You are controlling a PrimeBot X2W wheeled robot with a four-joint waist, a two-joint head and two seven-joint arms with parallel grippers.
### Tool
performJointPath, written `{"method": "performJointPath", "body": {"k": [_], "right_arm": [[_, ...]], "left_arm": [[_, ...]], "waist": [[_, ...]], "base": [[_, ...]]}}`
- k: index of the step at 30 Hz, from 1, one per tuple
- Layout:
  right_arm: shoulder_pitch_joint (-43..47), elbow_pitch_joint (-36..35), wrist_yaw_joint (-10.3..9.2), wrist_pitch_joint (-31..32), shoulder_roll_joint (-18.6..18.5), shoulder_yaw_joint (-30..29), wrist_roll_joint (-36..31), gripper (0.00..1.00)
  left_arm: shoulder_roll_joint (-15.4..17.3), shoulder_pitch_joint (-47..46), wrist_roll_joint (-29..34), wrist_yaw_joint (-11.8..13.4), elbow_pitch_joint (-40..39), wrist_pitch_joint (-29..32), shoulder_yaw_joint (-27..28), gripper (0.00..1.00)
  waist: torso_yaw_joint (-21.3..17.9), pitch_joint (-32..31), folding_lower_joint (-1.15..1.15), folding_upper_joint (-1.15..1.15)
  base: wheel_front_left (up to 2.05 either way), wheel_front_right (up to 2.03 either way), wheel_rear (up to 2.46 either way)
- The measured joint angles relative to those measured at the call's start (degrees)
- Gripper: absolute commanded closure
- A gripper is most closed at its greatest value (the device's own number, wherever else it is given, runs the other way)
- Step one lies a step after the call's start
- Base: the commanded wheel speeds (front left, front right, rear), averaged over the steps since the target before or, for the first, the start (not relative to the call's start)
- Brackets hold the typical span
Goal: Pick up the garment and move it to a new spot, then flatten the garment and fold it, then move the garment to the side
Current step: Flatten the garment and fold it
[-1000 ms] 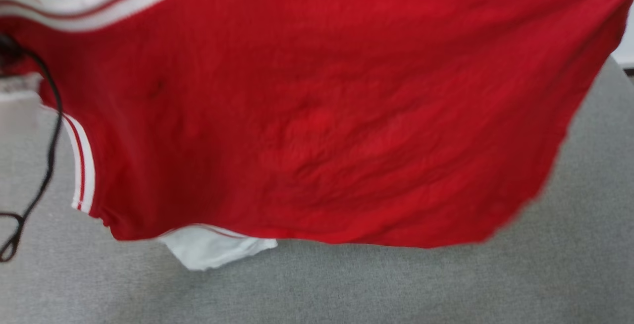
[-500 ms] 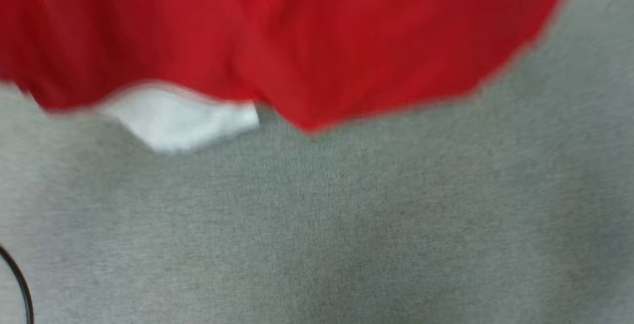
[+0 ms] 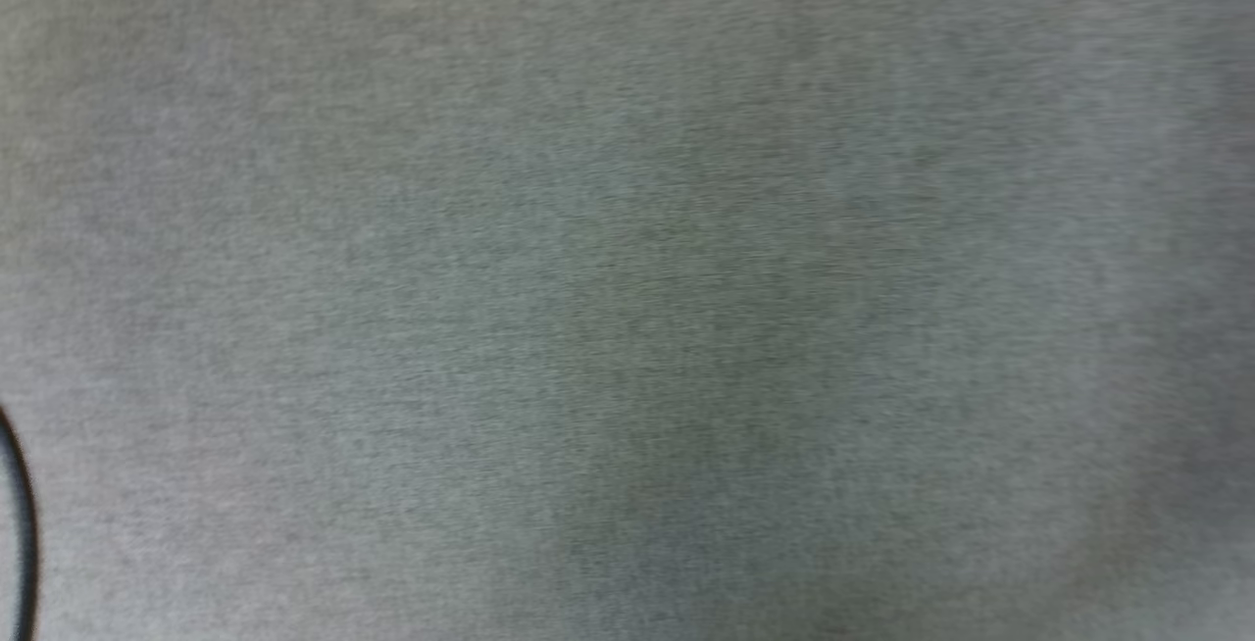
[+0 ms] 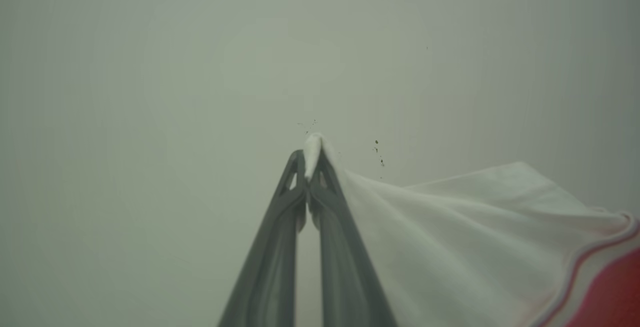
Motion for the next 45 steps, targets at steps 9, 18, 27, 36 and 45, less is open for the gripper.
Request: {"method": "performJointPath", "body": {"k": [9, 18, 27, 36, 45], "right_arm": [[5.0, 10.1, 0.00, -10.0, 0.1, 4.5, -2.0, 1.00], [22.0, 16.5, -0.01, -15.8, 0.3, 7.7, -1.0, 1.00], [47.3, 18.0, -0.01, -18.4, -1.4, 13.6, 7.8, 1.00], [59.9, 11.4, 0.00, -18.1, -4.9, 18.3, 12.3, 1.00], [70.8, 4.5, 0.00, -14.4, -9.2, 19.3, 13.7, 1.00]], "left_arm": [[-5.3, 10.7, -1.7, -2.2, 9.7, -7.6, -1.0, 1.00], [-10.4, 39.6, -2.0, -1.5, 2.2, -8.2, 0.2, 1.00], [-13.0, 84.3, -1.3, -1.5, -9.0, -8.3, 2.2, 1.00], [-7.9, 102.9, -4.0, 0.8, -14.7, -5.6, 3.4, 1.00], [-4.3, 115.2, -6.2, 1.1, -23.0, 0.4, 1.6, 1.00]], "waist": [[2.9, 0.4, 0.00, 0.00], [4.3, -4.8, -0.01, 0.00], [6.6, -18.7, -0.04, 0.00], [6.8, -28.2, -0.05, 0.00], [7.5, -33.6, -0.04, 0.00]], "base": [[0.00, 0.00, 0.00], [0.00, 0.00, 0.00], [0.00, 0.00, 0.00], [0.00, 0.00, 0.00], [0.00, 0.00, 0.00]]}}
